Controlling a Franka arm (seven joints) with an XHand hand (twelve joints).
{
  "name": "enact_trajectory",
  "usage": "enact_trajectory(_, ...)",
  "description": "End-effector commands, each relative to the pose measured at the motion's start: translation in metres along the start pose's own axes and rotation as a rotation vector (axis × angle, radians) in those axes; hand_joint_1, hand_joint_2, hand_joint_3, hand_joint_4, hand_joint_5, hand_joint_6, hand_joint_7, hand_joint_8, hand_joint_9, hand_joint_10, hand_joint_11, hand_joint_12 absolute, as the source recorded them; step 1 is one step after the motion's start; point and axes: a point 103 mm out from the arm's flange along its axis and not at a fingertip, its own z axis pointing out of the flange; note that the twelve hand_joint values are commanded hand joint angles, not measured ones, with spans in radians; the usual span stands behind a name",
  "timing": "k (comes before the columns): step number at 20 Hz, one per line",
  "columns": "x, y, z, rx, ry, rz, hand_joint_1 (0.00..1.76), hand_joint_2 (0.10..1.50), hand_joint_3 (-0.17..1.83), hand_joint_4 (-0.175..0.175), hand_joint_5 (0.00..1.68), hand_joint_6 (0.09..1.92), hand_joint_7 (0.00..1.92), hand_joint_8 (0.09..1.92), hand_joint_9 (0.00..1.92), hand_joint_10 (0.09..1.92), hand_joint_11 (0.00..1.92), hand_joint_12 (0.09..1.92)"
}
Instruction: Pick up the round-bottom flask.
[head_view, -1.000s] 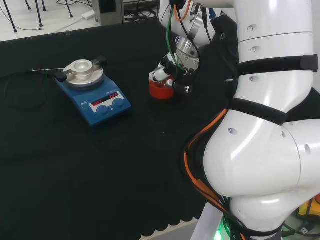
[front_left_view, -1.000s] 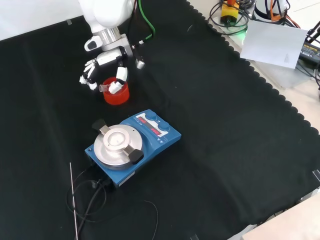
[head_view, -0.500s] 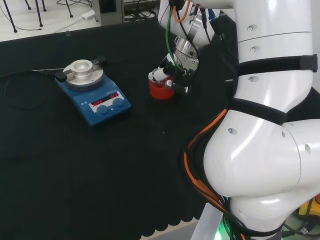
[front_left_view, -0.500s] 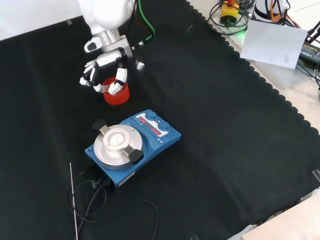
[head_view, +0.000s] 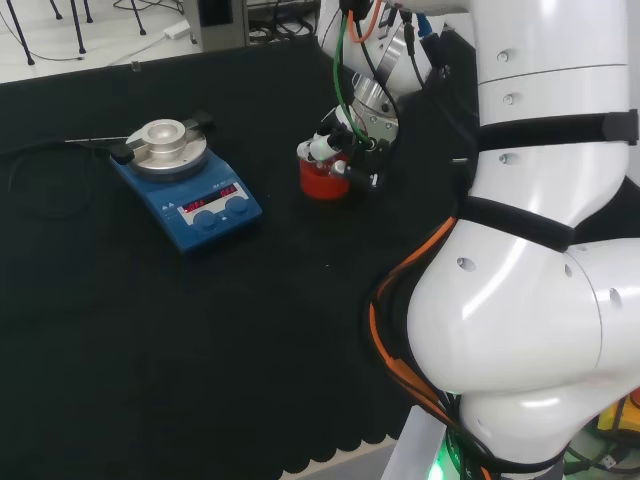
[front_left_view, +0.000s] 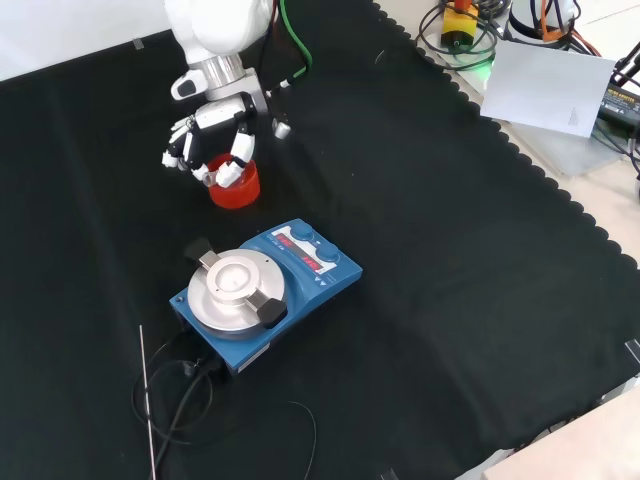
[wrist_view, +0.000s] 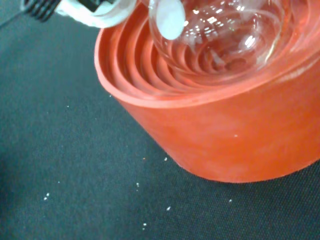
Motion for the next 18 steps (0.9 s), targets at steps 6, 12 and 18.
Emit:
enact_trajectory(6, 0.009, -0.009, -0.017, -0.042, 0.047, -0.018, 1.09, 0.63, 0.89, 0.170, 1.10, 1.09, 0.35, 0.56, 0.61, 0.58, 0.16, 1.37)
enact_trajectory(12, 0.013, -0.022, -0.029, -0.050, 0.084, -0.030, 1.09, 0.62, 0.92, 0.158, 1.10, 1.11, 0.36, 0.56, 0.62, 0.57, 0.16, 1.37)
enact_trajectory(18, 0.015, -0.039, -0.046, -0.069, 0.159, -0.032, 1.09, 0.62, 0.92, 0.161, 1.09, 1.12, 0.36, 0.56, 0.62, 0.57, 0.17, 1.37)
